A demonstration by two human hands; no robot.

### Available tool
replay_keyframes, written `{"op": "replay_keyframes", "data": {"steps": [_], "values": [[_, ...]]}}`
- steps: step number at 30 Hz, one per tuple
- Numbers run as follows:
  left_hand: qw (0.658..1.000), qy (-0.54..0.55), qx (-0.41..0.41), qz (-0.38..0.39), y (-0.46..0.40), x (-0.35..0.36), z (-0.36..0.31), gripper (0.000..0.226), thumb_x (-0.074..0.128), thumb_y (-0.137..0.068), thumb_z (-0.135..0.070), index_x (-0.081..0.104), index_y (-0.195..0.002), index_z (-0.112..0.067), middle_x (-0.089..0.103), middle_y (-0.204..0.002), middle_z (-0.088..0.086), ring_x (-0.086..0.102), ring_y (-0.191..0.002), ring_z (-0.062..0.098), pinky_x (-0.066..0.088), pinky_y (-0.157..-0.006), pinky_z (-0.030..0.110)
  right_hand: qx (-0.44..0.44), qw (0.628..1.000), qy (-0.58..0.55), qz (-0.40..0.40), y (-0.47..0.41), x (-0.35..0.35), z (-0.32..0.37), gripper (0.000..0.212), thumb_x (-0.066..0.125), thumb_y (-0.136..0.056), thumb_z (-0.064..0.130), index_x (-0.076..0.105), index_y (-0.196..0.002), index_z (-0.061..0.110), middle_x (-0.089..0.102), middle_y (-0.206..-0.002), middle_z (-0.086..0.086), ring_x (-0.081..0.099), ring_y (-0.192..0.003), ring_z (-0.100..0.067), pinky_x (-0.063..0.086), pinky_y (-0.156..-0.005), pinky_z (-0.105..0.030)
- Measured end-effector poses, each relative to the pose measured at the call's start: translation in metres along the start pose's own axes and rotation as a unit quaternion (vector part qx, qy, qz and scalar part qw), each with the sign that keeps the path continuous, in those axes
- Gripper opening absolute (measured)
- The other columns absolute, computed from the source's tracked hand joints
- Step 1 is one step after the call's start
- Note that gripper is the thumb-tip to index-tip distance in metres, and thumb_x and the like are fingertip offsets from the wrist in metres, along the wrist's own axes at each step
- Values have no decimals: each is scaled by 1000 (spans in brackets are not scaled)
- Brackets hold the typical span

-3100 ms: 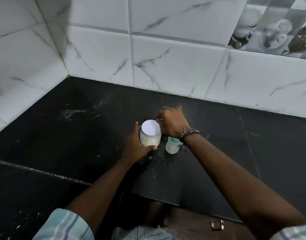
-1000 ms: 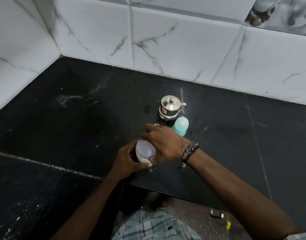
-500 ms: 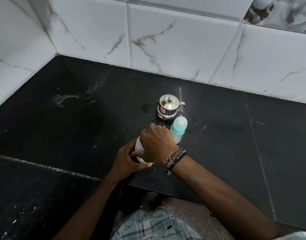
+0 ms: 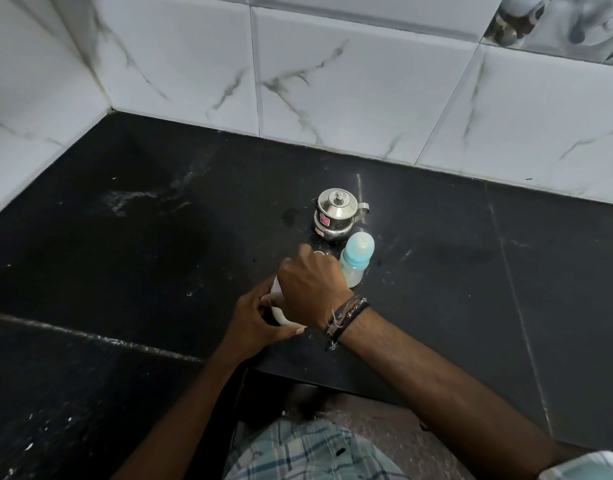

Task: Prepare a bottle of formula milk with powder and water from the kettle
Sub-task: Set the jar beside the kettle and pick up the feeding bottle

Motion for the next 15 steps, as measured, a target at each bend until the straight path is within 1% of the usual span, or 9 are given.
{"op": "replay_keyframes", "data": {"steps": [2,4,5,7,9,10,12,13,15], "values": [[1000,-5,0,-5,0,-2,0,62,94,-48,-14,64,-100,-25,74,-94,-6,71,-82,8,56,-70,22,-27,1000,-3,8,1,0,5,43,57,-94,47,62,-115,10,55,-114,-15,62,-96,-29,39,-63,-33],[1000,-11,-13,-11,0,-4,7,65,95,-48,-15,64,-105,-22,74,-99,-3,72,-89,14,59,-76,32,-76,997,-6,28,3,-1,11,38,64,-91,36,60,-119,12,50,-120,-15,59,-102,-31,39,-65,-34],[1000,-18,-19,-12,0,-4,12,67,96,-48,-13,64,-107,-19,74,-100,-2,72,-91,15,59,-79,38,-103,994,-6,41,4,-1,15,39,67,-88,31,59,-122,13,47,-123,-15,56,-106,-31,40,-66,-35],[999,-32,-25,-17,-1,-5,17,68,97,-48,-11,64,-107,-17,74,-101,-2,72,-92,15,59,-81,41,-139,988,-8,62,6,0,19,47,73,-83,25,56,-126,15,42,-128,-14,51,-112,-31,44,-72,-38],[999,-25,-29,-19,-1,-4,19,65,96,-48,-6,64,-105,-14,74,-98,1,72,-90,19,59,-79,42,-130,990,-22,54,6,1,18,56,75,-81,33,51,-128,17,39,-129,-14,50,-112,-31,46,-77,-40],[999,-16,-32,-18,-1,-3,19,63,95,-49,-4,63,-103,-13,74,-97,3,71,-88,21,59,-77,42,-107,993,-29,43,4,1,14,60,75,-80,41,49,-129,17,39,-129,-15,51,-110,-32,46,-75,-40],[1000,-4,-24,-12,-1,-2,16,59,94,-51,-2,64,-101,-14,73,-95,2,71,-84,17,59,-71,33,-47,998,-29,21,-1,1,4,65,72,-80,54,50,-127,14,43,-127,-16,56,-104,-32,44,-69,-38],[1000,-5,-18,-8,-1,-1,14,59,94,-52,-2,64,-101,-15,73,-94,1,70,-83,13,57,-71,29,-24,999,-26,19,-2,0,0,65,70,-80,57,53,-125,13,47,-123,-16,58,-98,-30,42,-67,-37],[1000,-7,-11,-6,-2,-1,12,61,94,-52,-3,64,-103,-17,73,-96,-1,70,-86,12,56,-73,28,-11,999,-16,37,-3,3,-2,59,65,-85,58,58,-119,11,55,-115,-15,56,-85,-25,41,-64,-34]]}}
Point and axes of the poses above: each hand's wrist, its own y-axis away from the middle knuckle, its own x-axis out of the palm, z = x × y, the point moved 10 cm from there along -y, towards the middle knuckle
